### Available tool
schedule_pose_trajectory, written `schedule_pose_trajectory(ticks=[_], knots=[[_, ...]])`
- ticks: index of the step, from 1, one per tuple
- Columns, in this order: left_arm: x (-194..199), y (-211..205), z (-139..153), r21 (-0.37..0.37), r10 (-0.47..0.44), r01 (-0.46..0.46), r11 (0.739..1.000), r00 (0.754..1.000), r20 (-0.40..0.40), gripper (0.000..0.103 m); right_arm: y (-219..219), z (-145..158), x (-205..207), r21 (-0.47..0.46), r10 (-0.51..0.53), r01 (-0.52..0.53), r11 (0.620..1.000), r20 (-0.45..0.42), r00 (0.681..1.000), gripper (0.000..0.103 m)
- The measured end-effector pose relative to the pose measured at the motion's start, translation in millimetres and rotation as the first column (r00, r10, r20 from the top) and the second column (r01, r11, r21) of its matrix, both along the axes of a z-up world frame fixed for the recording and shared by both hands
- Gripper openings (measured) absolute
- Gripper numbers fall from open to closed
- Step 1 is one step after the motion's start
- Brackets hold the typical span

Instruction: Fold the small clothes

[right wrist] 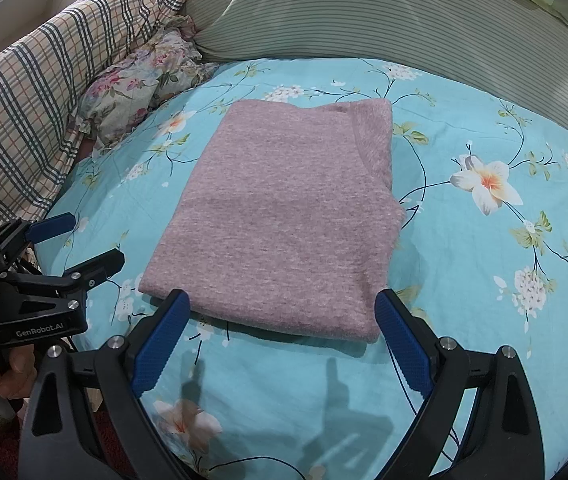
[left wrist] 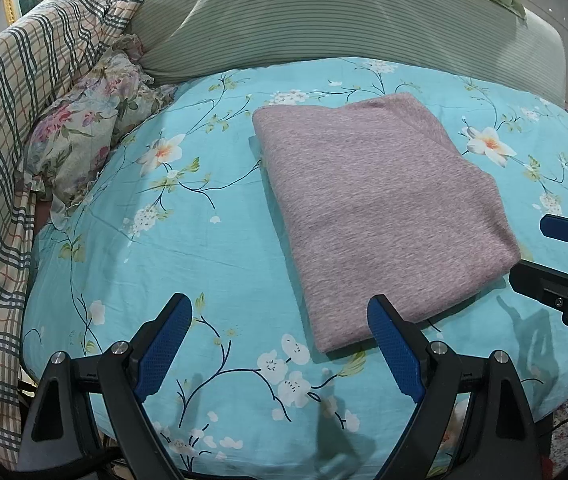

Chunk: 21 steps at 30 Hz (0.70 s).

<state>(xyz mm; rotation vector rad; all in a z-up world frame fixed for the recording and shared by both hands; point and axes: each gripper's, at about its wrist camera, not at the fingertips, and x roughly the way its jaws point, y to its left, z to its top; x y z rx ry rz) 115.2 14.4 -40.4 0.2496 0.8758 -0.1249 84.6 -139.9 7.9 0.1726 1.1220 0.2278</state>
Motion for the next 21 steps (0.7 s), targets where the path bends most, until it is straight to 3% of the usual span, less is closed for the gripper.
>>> schedule_pose_trajectory(ticks=[21], knots=[[0.5,0.5,0.7,-0.006,0.001,-0.001,1.0,1.0,-0.002,0.09,1.1,2.1,2.4,-0.001,0.0,0.0,1.0,0.003,1.0,0.094]])
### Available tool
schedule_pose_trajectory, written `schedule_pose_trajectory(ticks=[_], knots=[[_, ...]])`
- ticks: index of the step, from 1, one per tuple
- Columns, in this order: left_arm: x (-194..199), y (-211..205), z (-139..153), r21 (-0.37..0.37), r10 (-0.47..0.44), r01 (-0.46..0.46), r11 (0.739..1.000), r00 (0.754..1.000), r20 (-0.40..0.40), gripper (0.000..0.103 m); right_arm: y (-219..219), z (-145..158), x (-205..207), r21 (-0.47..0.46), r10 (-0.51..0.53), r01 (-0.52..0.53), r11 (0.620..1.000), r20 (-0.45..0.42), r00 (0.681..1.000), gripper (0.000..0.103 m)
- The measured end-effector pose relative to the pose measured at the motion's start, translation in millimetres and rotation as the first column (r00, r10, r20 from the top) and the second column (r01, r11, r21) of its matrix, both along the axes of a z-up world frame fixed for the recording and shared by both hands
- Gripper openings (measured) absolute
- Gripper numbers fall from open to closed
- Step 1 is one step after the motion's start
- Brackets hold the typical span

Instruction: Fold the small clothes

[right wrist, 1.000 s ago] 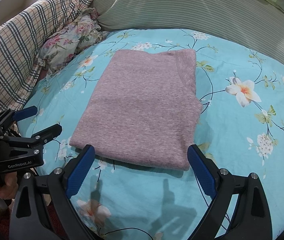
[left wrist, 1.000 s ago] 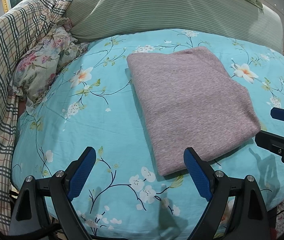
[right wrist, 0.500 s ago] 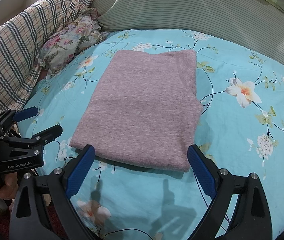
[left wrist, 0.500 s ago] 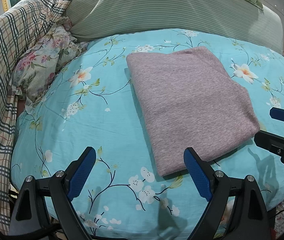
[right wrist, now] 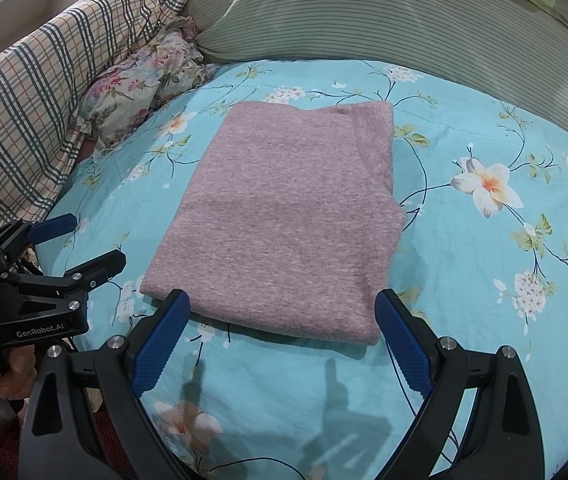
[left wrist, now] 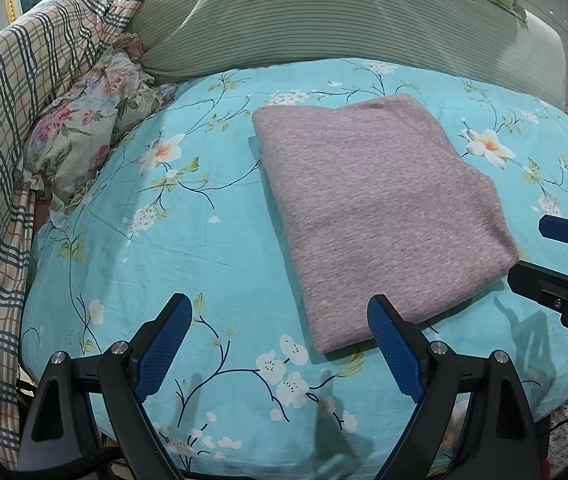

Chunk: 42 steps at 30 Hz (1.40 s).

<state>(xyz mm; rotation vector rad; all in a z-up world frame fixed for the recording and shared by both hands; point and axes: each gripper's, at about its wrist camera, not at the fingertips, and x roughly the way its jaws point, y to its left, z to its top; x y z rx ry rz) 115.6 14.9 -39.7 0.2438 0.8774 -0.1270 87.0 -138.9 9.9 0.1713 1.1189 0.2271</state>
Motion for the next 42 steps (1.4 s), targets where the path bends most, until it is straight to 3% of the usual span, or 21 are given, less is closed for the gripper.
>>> schedule_pose_trajectory(ticks=[42], knots=[[8.5,-2.6,3.4,0.003,-0.022,0.022,1.0,1.0,0.003,0.09,0.9,1.2,2.7,0.002,-0.005,0.005,1.0,0.0,1.0,0.094]])
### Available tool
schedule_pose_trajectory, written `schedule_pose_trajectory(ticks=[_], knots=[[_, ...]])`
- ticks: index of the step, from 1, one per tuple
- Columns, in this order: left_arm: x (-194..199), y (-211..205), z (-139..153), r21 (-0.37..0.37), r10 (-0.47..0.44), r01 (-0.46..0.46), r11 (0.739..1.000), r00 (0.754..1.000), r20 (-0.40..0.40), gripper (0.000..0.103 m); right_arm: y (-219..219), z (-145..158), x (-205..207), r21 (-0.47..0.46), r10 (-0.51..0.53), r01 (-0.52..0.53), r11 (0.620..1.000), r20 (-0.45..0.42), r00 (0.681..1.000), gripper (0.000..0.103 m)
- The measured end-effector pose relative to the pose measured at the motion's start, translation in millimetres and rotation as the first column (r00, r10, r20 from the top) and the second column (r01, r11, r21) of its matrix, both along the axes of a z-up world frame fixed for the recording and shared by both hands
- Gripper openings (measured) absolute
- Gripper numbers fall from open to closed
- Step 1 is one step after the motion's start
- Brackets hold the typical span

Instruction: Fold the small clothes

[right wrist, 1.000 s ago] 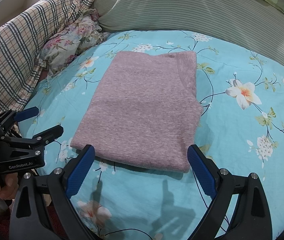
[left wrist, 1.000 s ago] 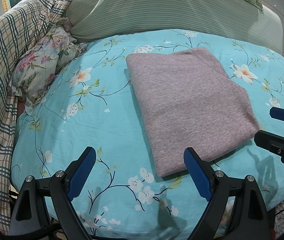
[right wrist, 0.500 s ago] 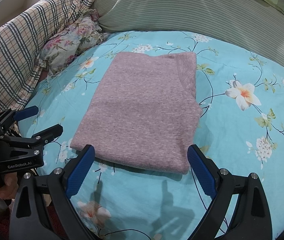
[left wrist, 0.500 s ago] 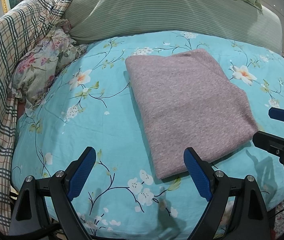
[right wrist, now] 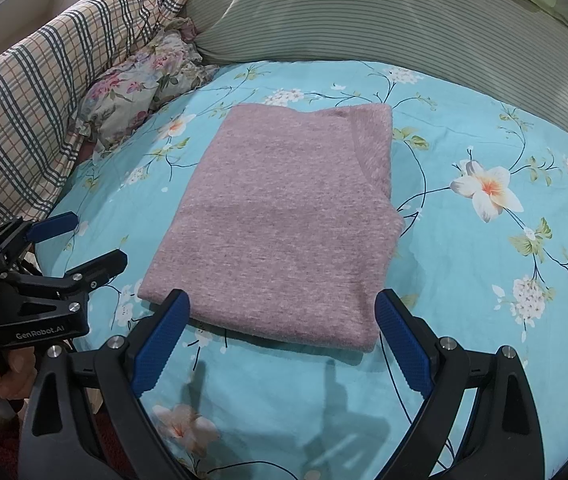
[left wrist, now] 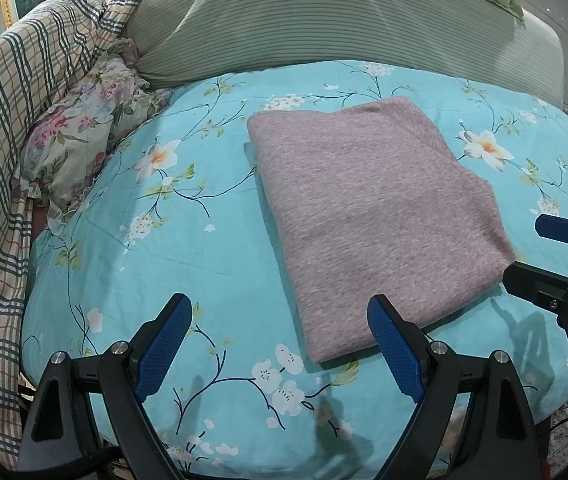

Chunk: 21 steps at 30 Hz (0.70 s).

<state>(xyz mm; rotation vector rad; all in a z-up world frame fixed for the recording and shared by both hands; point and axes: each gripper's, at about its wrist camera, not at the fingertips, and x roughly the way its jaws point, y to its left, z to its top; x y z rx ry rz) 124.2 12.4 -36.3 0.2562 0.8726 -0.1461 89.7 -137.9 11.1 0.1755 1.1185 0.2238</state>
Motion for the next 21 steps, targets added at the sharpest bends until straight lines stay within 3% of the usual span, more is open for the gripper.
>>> schedule_pose_trajectory(ticks=[21], knots=[[8.2,-3.2,-2.4,-0.004,-0.002,0.001,1.0,1.0,-0.006,0.09,-5.1,-5.4,8.7,-0.008,-0.001,0.001,1.0,-0.001,1.0,0.094]])
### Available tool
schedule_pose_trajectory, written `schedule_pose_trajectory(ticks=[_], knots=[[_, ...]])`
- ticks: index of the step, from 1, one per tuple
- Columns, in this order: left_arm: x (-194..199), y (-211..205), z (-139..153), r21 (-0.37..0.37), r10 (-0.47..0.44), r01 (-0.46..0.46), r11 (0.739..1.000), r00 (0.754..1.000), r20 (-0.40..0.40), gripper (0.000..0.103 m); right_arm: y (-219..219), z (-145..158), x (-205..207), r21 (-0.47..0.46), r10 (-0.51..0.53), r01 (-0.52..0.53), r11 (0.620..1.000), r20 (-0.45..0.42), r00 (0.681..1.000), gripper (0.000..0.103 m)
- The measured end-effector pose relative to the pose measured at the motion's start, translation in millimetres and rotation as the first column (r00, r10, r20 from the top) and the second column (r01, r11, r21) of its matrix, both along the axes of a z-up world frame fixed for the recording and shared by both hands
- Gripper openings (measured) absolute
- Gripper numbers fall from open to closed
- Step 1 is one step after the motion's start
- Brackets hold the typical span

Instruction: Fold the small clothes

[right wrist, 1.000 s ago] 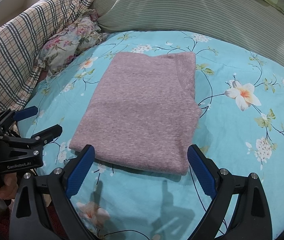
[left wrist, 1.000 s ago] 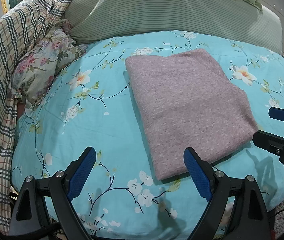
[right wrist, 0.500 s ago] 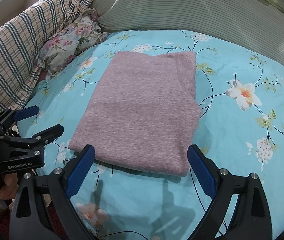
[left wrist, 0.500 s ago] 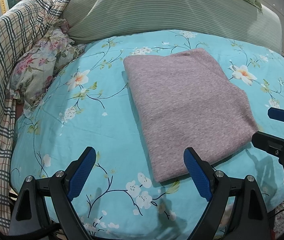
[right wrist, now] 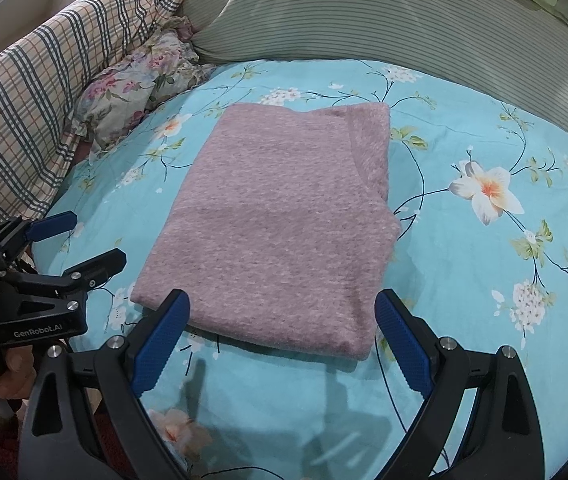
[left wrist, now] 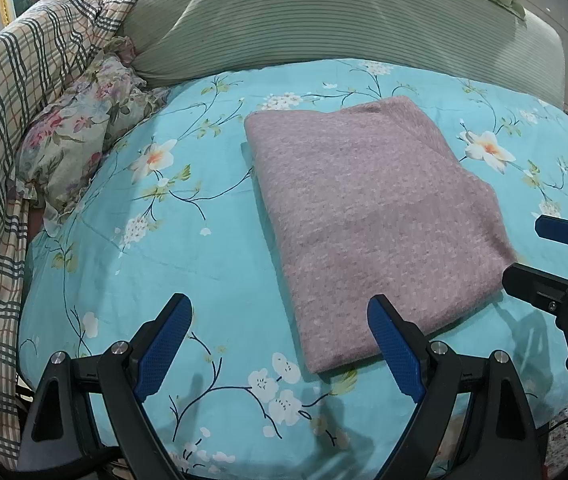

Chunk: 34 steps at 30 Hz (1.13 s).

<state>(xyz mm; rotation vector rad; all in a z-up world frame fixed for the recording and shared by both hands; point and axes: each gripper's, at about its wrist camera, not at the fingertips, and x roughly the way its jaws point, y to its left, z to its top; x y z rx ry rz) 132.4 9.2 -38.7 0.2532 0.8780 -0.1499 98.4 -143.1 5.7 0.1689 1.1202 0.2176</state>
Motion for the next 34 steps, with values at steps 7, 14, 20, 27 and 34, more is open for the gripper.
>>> schedule_pose_trajectory(ticks=[7,14,20,27,34], knots=[[3.8,-3.1,4.9,-0.003,0.0,0.0,1.0,1.0,0.014,0.09,-2.7,0.2,5.3,0.002,-0.001,0.001,1.0,0.006,1.0,0.094],[10.1,-4.9,4.9,0.002,0.012,-0.012,1.0,1.0,0.023,0.09,-5.1,-2.2,10.7,0.003,-0.005,0.005,1.0,0.005,1.0,0.094],[18.2,-4.0,2.9,0.01,0.021,-0.021,1.0,1.0,0.024,0.09,-9.4,-6.0,16.5,0.018,-0.026,0.025,1.0,0.003,1.0,0.094],[28.9,-3.7,-1.1,0.016,0.038,-0.039,0.999,0.999,0.014,0.09,-12.9,-10.8,21.2,0.037,-0.04,0.04,0.999,-0.009,0.999,0.094],[35.6,-1.1,-3.0,-0.004,0.056,-0.056,0.998,0.998,0.0,0.09,-13.4,-19.8,28.9,0.059,-0.06,0.061,0.996,-0.028,0.998,0.094]])
